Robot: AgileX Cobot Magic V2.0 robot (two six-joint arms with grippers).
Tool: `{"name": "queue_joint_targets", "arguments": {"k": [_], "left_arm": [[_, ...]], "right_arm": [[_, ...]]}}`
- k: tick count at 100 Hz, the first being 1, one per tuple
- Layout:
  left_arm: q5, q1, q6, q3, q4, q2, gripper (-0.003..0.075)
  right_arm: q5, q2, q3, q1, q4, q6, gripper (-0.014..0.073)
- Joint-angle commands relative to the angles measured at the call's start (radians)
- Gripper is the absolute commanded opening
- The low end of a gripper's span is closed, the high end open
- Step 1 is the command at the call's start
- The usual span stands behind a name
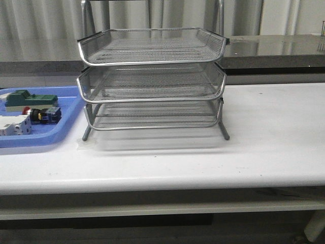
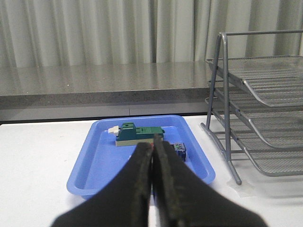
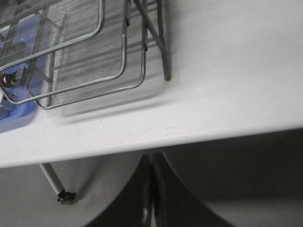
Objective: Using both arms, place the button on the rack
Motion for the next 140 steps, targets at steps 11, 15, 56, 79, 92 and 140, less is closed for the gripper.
{"name": "queue_joint_targets", "arguments": {"k": [11,15,56,79,92,140], "left_arm": [[-0.08,0.002,-0.011,0.046,-0.002,-0.03,0.0004],[-0.08,0.002,-0.011,0.046,-0.002,-0.03,0.0004],[-0.08,0.002,-0.011,0.046,-0.002,-0.03,0.0004],[-0.08,0.002,-0.011,0.046,-0.002,-0.03,0.0004],[-0.08,0.002,-0.011,0.046,-0.002,-0.03,0.0004],[-0.08,0.002,-0.011,0.046,-0.002,-0.03,0.0004]], "right_arm": [[-0.058,0.066,-0.036,-0.004,0.103,-0.005,0.0204],[-0.058,0.07,-0.036,-0.004,0.105,-0.005,0.0297],[-0.213,0.194,-0.036,-0.004,0.228,-0.071,0.052],[-0.288,0.346,-0.038,0.0,0.579,-0.379,0.052],[-0.264,0.447,-0.059,0.0,0.815,-0.615,0.052],[-0.072,0.821,-0.222,0.0,1.31,-1.099,0.052]]}}
